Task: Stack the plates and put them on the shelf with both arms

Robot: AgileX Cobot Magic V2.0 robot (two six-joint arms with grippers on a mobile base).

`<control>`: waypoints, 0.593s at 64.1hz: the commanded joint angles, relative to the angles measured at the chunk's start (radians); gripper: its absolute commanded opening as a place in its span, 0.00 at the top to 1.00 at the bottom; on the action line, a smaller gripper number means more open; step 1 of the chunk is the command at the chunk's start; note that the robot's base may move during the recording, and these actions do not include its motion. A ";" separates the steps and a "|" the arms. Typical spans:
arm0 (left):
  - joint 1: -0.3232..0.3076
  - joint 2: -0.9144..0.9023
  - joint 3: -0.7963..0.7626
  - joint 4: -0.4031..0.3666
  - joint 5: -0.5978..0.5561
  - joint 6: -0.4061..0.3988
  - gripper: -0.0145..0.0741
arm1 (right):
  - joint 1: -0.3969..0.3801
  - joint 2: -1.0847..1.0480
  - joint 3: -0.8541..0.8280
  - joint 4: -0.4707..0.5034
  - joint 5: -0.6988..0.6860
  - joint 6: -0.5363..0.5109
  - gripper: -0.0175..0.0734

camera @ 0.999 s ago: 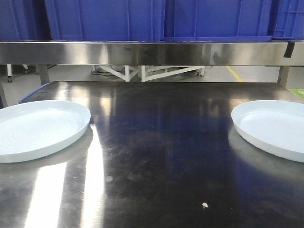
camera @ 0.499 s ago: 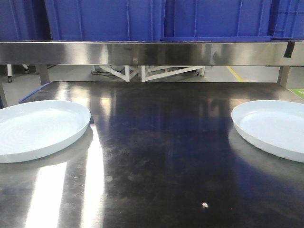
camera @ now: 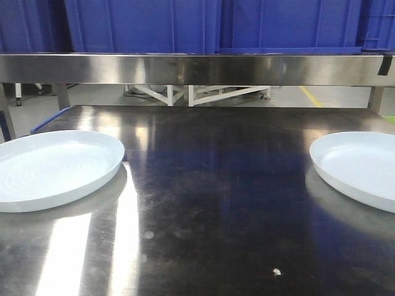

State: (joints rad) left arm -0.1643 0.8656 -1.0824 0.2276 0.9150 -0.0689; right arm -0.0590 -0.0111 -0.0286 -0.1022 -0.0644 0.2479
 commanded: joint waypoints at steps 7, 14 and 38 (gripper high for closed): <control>-0.002 -0.004 -0.032 0.014 -0.063 -0.003 0.74 | 0.001 0.094 -0.271 -0.080 0.185 0.003 0.75; -0.002 -0.004 -0.032 0.010 -0.060 -0.003 0.74 | 0.001 0.221 -0.409 -0.116 0.349 0.003 0.75; -0.043 -0.004 -0.032 0.008 -0.038 -0.003 0.74 | 0.001 0.627 -0.576 -0.208 0.548 0.003 0.75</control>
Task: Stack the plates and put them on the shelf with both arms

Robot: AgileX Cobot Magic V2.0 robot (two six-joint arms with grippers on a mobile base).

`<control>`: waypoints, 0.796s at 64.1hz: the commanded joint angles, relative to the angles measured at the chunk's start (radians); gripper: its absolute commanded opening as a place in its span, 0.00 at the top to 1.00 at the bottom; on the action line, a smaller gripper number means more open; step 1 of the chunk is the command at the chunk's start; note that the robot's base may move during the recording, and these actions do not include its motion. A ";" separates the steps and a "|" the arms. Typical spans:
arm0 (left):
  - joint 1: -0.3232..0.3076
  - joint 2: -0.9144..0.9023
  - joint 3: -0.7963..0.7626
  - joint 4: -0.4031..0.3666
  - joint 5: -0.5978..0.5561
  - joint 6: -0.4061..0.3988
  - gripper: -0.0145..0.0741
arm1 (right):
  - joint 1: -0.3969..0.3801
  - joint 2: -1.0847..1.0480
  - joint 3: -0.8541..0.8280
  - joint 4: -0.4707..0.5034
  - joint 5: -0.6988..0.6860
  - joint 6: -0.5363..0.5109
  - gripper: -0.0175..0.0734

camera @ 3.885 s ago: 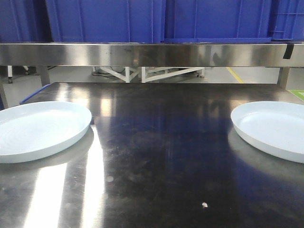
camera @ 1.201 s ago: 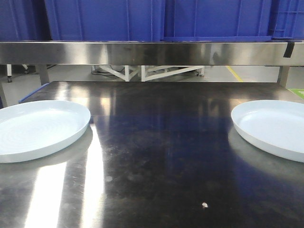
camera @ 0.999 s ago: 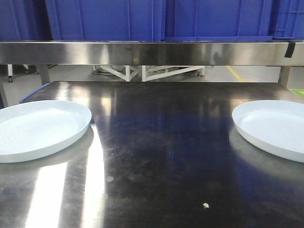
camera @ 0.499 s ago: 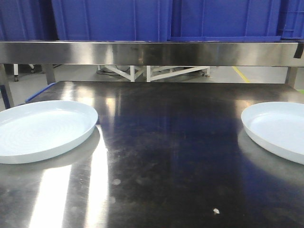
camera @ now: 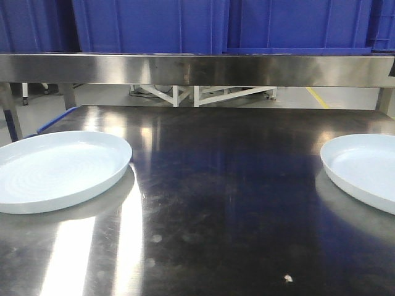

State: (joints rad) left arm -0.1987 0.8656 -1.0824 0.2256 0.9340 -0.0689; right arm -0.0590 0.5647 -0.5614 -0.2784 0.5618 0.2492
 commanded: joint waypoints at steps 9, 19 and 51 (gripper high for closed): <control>-0.008 -0.004 -0.032 0.014 -0.059 -0.003 0.74 | 0.001 0.105 -0.044 -0.031 -0.120 0.001 0.75; -0.008 -0.004 -0.032 0.007 -0.066 -0.003 0.74 | 0.001 0.122 -0.044 -0.031 -0.201 0.001 0.75; -0.008 0.130 -0.023 -0.040 -0.099 -0.013 0.21 | 0.001 0.122 -0.044 -0.032 -0.223 0.002 0.18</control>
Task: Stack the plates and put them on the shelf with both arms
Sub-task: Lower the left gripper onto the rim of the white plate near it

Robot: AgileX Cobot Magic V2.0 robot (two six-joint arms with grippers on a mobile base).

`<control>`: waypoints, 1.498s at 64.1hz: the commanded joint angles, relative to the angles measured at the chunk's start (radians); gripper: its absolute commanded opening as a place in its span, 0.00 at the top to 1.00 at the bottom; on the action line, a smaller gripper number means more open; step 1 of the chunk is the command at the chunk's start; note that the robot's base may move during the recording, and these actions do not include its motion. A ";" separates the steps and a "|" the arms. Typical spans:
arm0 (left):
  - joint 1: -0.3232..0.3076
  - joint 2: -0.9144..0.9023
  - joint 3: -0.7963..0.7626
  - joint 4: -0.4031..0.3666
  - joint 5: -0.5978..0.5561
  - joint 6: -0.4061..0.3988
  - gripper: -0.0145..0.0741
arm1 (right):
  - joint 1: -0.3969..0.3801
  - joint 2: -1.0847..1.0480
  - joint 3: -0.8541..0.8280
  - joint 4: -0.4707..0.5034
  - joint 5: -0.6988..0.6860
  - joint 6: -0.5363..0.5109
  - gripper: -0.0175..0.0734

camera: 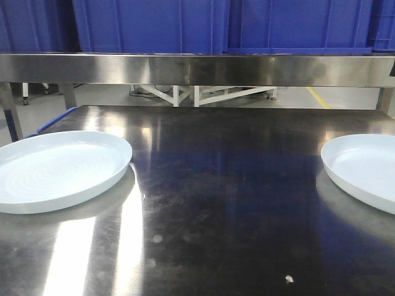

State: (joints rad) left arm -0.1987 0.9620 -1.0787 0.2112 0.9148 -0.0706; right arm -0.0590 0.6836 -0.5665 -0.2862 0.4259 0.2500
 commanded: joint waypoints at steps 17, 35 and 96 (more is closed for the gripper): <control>-0.009 0.237 -0.027 -0.066 -0.130 -0.012 0.18 | 0.000 0.003 -0.038 -0.023 -0.069 0.001 0.25; -0.009 0.432 -0.027 -0.057 -0.185 -0.012 0.18 | 0.000 0.013 -0.038 -0.023 -0.042 0.001 0.28; -0.009 0.697 -0.027 -0.074 -0.265 -0.012 0.18 | 0.000 0.143 -0.038 -0.023 -0.039 0.002 0.28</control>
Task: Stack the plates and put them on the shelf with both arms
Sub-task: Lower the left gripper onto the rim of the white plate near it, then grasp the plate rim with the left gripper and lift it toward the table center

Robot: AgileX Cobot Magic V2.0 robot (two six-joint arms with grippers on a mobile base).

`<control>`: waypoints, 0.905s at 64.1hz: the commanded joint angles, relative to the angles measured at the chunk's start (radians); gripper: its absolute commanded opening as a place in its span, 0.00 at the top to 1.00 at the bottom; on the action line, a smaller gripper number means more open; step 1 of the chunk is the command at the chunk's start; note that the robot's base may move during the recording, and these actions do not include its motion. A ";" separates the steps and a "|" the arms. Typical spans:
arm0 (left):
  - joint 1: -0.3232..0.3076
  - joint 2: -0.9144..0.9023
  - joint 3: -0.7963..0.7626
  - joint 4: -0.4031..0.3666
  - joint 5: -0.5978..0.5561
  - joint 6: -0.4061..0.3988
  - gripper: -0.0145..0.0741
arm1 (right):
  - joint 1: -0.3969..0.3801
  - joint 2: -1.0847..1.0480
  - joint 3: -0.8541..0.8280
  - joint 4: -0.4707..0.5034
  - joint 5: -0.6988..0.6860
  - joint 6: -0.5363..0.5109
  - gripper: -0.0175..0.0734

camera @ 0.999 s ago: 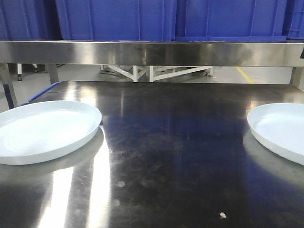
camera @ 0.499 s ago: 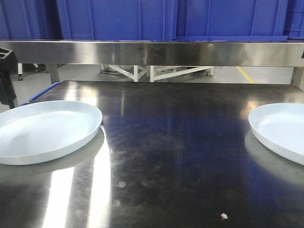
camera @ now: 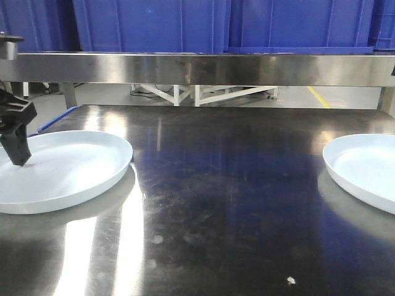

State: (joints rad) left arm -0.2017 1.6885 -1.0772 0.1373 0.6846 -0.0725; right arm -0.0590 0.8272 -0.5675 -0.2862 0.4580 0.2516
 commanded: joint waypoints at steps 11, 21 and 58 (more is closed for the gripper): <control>-0.006 -0.019 -0.028 0.000 -0.042 -0.010 0.24 | 0.000 -0.001 -0.037 -0.021 -0.071 0.001 0.28; -0.006 -0.012 -0.028 0.000 -0.042 -0.010 0.53 | 0.000 -0.001 -0.037 -0.020 -0.071 0.001 0.28; -0.072 -0.098 -0.266 -0.102 0.073 0.001 0.72 | 0.000 -0.001 -0.037 -0.020 -0.074 0.001 0.28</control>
State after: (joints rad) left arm -0.2358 1.6650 -1.2642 0.0613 0.7775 -0.0705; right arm -0.0590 0.8272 -0.5675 -0.2862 0.4580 0.2523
